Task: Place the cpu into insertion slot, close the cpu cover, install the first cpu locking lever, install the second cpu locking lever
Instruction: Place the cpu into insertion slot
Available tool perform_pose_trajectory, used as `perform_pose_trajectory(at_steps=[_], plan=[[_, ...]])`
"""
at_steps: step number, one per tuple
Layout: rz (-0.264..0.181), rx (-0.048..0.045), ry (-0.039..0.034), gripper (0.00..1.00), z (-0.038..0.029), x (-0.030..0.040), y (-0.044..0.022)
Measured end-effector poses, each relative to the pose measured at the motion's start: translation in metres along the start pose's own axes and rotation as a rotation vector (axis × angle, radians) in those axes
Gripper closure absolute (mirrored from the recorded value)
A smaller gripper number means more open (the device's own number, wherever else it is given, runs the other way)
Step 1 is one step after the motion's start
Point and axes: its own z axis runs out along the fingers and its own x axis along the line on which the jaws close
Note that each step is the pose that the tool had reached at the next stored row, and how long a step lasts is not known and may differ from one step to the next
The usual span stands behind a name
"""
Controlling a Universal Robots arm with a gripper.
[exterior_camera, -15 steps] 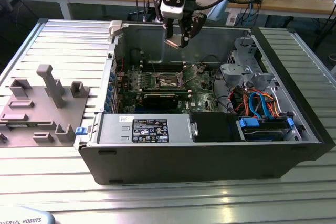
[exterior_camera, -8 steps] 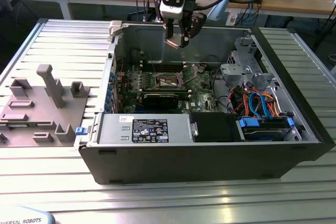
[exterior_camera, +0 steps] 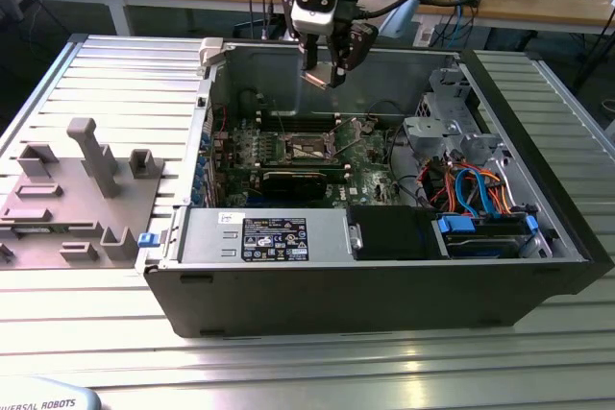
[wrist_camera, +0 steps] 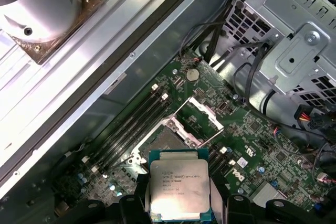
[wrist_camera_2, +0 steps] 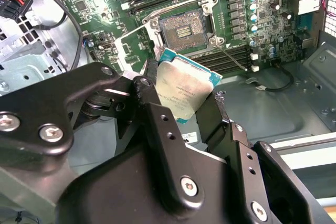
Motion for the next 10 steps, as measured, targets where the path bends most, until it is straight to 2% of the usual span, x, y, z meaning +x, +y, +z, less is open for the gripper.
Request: perform_pose_trajectory(at_steps=[10], plan=[[0.016, -0.0003, -0.0014, 0.46, 0.0000, 0.0000, 0.0000]])
